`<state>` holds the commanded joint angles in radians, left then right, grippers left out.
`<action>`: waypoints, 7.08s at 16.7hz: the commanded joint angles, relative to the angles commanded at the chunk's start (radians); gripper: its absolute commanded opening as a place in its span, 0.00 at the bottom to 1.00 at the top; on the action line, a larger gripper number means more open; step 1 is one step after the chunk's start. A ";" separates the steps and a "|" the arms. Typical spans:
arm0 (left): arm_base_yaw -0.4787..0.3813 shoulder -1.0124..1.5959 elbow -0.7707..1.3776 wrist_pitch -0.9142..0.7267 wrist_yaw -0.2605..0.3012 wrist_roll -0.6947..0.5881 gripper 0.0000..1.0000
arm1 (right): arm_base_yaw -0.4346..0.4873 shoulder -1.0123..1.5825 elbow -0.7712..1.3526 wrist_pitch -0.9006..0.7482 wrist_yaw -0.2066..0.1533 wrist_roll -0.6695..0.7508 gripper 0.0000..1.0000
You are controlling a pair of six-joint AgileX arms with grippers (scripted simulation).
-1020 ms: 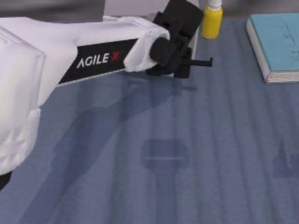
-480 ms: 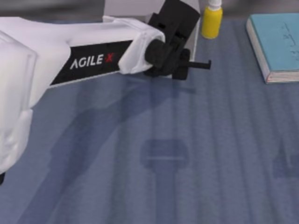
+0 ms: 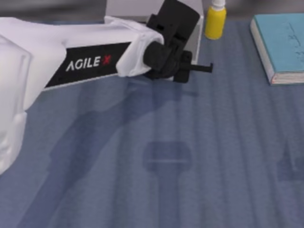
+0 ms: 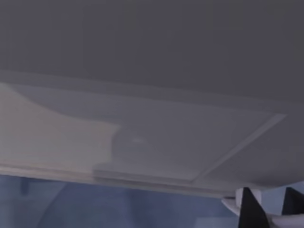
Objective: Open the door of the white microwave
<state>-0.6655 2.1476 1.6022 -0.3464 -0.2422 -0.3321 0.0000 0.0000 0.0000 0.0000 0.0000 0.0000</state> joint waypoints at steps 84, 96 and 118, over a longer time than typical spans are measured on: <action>0.029 -0.092 -0.148 0.080 0.103 0.129 0.00 | 0.000 0.000 0.000 0.000 0.000 0.000 1.00; 0.046 -0.129 -0.205 0.106 0.152 0.187 0.00 | 0.000 0.000 0.000 0.000 0.000 0.000 1.00; 0.046 -0.129 -0.205 0.106 0.152 0.187 0.00 | 0.000 0.000 0.000 0.000 0.000 0.000 1.00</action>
<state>-0.6197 2.0187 1.3976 -0.2401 -0.0897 -0.1450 0.0000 0.0000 0.0000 0.0000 0.0000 0.0000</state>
